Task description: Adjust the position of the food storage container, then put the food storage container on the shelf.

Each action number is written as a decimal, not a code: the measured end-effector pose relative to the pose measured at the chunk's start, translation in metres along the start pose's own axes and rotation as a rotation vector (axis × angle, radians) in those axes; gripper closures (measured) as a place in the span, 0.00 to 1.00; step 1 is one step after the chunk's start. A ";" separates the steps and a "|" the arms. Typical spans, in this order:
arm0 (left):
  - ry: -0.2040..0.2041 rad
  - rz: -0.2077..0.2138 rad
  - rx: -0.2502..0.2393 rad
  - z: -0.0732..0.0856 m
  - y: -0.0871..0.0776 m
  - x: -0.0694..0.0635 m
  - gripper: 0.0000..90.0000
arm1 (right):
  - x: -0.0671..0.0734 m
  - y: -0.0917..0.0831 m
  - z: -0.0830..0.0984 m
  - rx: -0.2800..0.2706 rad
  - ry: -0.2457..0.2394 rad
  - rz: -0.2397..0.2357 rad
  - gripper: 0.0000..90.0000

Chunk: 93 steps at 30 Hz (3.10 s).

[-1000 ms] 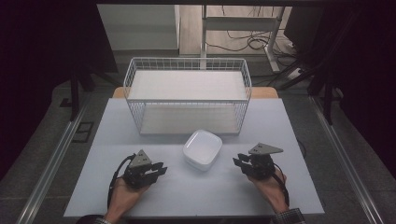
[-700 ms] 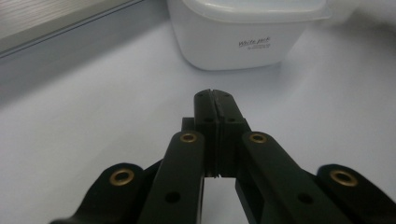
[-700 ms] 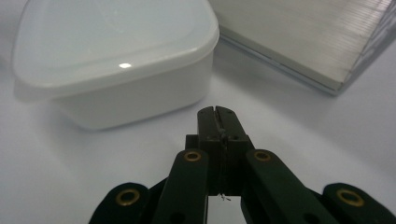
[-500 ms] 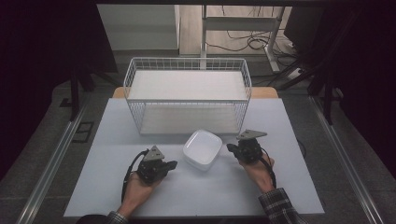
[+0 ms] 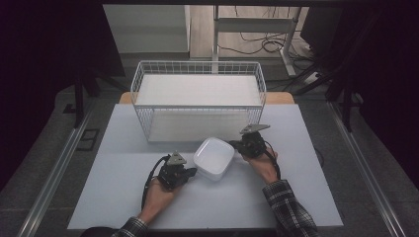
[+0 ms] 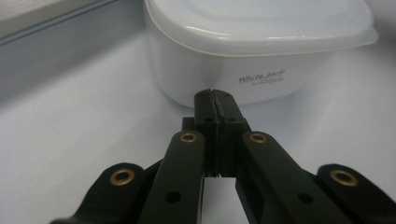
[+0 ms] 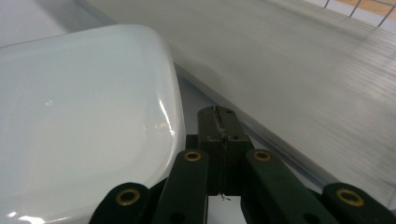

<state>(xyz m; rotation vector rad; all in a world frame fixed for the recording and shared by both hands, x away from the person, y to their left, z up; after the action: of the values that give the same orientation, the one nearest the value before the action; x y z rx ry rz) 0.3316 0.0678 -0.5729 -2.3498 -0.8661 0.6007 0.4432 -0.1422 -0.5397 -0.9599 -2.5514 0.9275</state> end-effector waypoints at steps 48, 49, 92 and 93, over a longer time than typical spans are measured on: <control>-0.001 -0.040 0.011 0.023 -0.064 0.016 0.53 | 0.083 -0.070 0.048 0.047 -0.006 -0.025 0.74; -0.004 -0.037 0.012 0.024 -0.065 0.016 0.48 | 0.083 -0.072 0.049 0.041 -0.006 -0.024 0.69; 0.052 0.137 -0.031 -0.010 -0.059 -0.006 0.09 | 0.100 -0.056 0.010 0.001 0.085 -0.090 0.03; 0.053 0.131 -0.017 -0.013 -0.055 -0.007 0.09 | 0.101 -0.054 0.010 0.006 0.085 -0.095 0.03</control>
<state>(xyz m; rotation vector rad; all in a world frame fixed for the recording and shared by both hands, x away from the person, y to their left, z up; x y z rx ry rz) 0.3102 0.0937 -0.5268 -2.4408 -0.7003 0.5831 0.3367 -0.1114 -0.5101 -0.8501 -2.4976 0.8494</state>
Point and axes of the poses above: each handheld gripper's, and its own axes: y roughly forward along the jaws, z roughly out of its underside, x roughly to its left, the point moved 6 cm from there along y, roughly forward along the jaws, and after that the axes turned 2 degrees about z, right-handed, at the moved point
